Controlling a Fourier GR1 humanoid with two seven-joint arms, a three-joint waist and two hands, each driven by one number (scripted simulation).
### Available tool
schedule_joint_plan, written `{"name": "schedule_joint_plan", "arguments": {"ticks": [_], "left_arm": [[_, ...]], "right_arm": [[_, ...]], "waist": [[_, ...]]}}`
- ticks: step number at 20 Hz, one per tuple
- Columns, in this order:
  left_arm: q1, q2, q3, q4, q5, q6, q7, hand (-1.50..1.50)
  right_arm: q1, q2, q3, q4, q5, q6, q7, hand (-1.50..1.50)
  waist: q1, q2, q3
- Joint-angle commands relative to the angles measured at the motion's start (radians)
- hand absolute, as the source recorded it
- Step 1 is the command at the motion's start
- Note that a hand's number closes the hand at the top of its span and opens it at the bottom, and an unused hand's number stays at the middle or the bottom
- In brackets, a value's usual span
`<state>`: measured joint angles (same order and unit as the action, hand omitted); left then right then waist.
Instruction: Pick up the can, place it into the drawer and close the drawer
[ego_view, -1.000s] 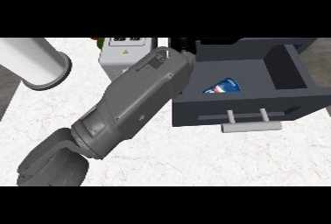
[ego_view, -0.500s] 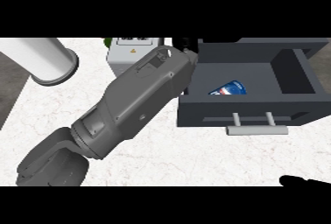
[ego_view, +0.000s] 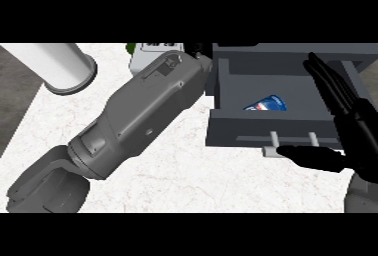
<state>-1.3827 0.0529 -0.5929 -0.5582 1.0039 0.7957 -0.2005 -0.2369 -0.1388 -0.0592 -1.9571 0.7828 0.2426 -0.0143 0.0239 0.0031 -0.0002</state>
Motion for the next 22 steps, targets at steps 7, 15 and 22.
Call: {"name": "schedule_joint_plan", "arguments": {"ticks": [7, 15, 22], "left_arm": [[0.039, 0.119, -0.007, -0.125, -0.048, 0.028, 0.111, -1.50], [0.136, 0.207, -0.008, -0.263, -0.094, 0.039, 0.162, -1.50], [0.168, 0.274, 0.008, -0.339, -0.123, 0.035, 0.222, -1.50]], "right_arm": [[-0.226, -0.058, 0.094, 0.449, 0.259, -0.141, -0.078, -1.50], [-0.393, 0.028, 0.092, 0.838, 0.392, -0.370, -0.050, -1.50], [-0.472, -0.023, 0.023, 1.153, 0.440, -0.586, -0.141, -1.50]], "waist": [[0.025, -0.005, 0.000], [0.020, 0.000, 0.001], [0.014, 0.005, 0.001]]}}
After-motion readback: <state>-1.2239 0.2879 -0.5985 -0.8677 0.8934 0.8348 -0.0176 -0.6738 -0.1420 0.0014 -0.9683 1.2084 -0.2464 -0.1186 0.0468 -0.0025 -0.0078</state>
